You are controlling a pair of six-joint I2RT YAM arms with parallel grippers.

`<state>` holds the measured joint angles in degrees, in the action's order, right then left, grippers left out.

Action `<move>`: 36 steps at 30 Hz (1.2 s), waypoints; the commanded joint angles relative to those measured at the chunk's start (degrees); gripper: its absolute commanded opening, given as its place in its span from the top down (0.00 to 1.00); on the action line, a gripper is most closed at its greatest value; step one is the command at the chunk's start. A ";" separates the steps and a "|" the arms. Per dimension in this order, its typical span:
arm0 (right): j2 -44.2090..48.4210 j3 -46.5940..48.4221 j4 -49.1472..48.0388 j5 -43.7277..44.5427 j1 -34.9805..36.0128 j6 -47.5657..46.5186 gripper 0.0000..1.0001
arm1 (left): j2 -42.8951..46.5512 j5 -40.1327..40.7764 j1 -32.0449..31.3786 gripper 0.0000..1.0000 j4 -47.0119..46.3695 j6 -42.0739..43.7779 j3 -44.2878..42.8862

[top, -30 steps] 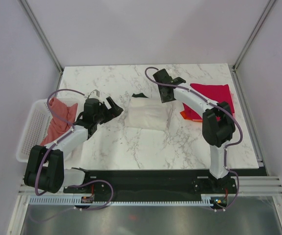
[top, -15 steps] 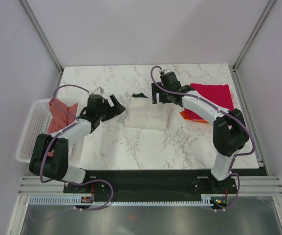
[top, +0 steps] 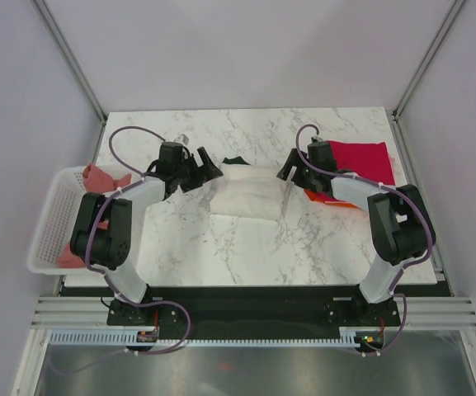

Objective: Fold and stack the t-shirts

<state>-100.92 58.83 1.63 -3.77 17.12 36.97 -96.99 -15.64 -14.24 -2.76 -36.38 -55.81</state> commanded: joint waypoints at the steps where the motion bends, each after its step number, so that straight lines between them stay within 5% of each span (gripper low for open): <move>1: -0.41 0.41 -8.48 -3.61 0.37 2.22 0.09 | -2.84 -0.98 -0.17 0.01 2.40 2.54 -4.39; 21: -11.40 4.27 -8.83 -1.67 0.19 5.22 0.20 | -12.25 -1.94 -1.05 0.01 7.42 3.95 -13.36; 27: -13.07 5.42 -9.10 -3.61 0.19 4.86 0.29 | -15.51 -2.64 -1.14 0.10 8.04 3.60 -16.17; 36: -8.68 2.35 -6.81 3.41 0.28 3.20 0.16 | -17.88 -3.26 -1.40 0.15 8.21 3.33 -18.28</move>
<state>-111.33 63.64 -9.23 -4.95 17.52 41.74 -113.69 -17.21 -15.25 4.71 -34.85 -72.10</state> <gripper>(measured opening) 0.820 0.885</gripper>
